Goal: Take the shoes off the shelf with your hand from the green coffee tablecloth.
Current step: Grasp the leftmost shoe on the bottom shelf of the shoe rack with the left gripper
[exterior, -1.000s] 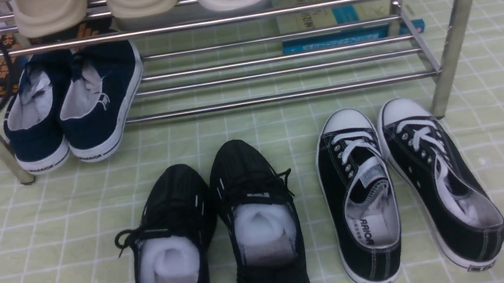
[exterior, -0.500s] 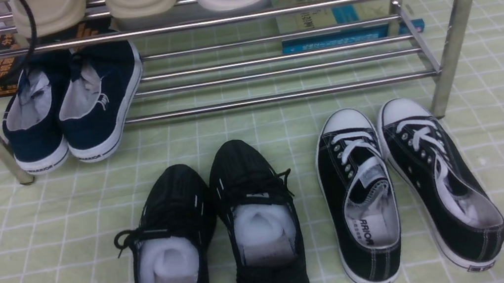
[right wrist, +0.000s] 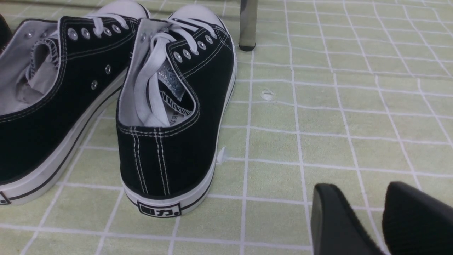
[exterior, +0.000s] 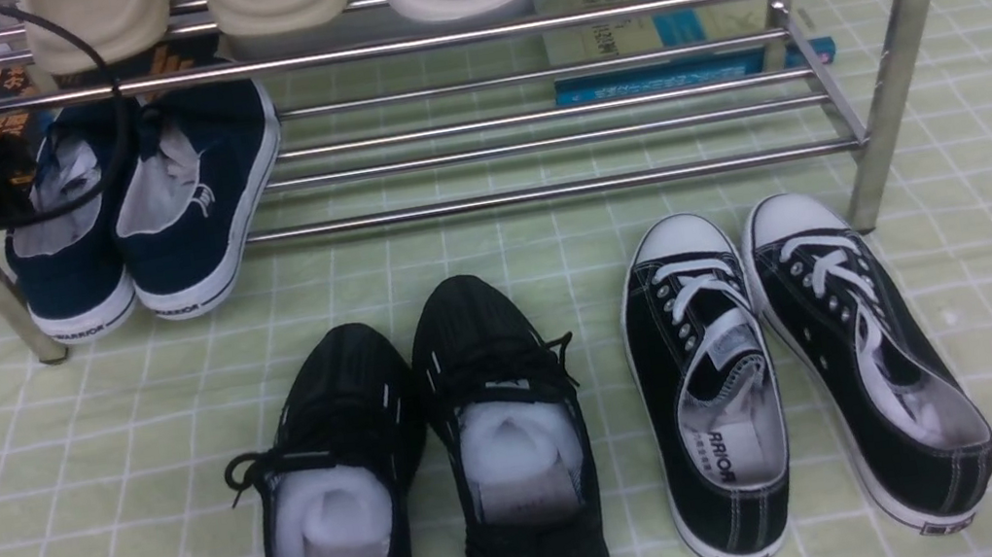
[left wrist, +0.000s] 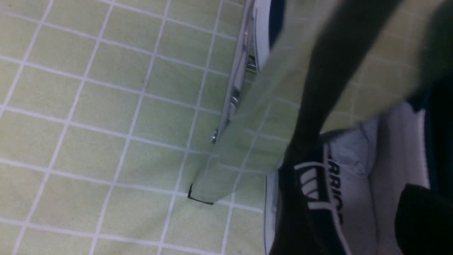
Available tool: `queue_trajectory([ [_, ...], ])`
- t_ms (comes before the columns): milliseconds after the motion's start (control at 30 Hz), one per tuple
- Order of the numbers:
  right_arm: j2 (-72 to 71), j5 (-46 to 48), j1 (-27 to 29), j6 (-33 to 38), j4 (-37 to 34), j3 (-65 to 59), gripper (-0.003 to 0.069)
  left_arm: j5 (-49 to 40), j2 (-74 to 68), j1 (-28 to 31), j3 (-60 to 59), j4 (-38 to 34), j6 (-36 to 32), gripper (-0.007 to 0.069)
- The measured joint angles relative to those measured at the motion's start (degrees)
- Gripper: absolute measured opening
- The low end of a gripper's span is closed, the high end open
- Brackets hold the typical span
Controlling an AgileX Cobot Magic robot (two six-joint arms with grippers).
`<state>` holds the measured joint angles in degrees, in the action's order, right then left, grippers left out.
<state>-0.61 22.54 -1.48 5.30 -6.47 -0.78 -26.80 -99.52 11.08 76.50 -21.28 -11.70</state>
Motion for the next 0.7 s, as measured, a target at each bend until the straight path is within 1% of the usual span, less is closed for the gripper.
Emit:
queue_trajectory([
  [233, 0.0, 0.0, 0.0, 0.0, 0.0, 0.0, 0.0237, 2.9, -3.0, 0.0, 0.0, -1.4, -0.4, 0.0408],
  [333, 0.0, 0.0, 0.0, 0.0, 0.0, 0.0, 0.0237, 4.3, -3.6, 0.0, 0.0, -3.6, -0.4, 0.0376],
  [400, 0.0, 0.0, 0.0, 0.0, 0.0, 0.0, 0.0237, 4.5, -3.7, 0.0, 0.0, -4.1, -0.4, 0.0335],
  [433, 0.0, 0.0, 0.0, 0.0, 0.0, 0.0, 0.0237, 4.5, -3.8, 0.0, 0.0, -4.4, -0.4, 0.0283],
  [467, 0.0, 0.0, 0.0, 0.0, 0.0, 0.0, 0.0237, 3.9, -3.8, 0.0, 0.0, -4.6, -0.4, 0.0206],
  [500, 0.0, 0.0, 0.0, 0.0, 0.0, 0.0, 0.0237, 3.9, -3.8, 0.0, 0.0, -4.6, -0.4, 0.0206],
  [567, 0.0, 0.0, 0.0, 0.0, 0.0, 0.0, 0.0237, 2.3, -3.8, 0.0, 0.0, -4.6, -0.4, 0.0076],
  [600, 0.0, 0.0, 0.0, 0.0, 0.0, 0.0, 0.0237, 1.6, -3.8, 0.0, 0.0, -4.6, -0.4, 0.0055],
  [700, 0.0, 0.0, 0.0, 0.0, 0.0, 0.0, 0.0237, -1.5, -2.6, 0.0, 0.0, -4.6, -0.3, 0.005],
])
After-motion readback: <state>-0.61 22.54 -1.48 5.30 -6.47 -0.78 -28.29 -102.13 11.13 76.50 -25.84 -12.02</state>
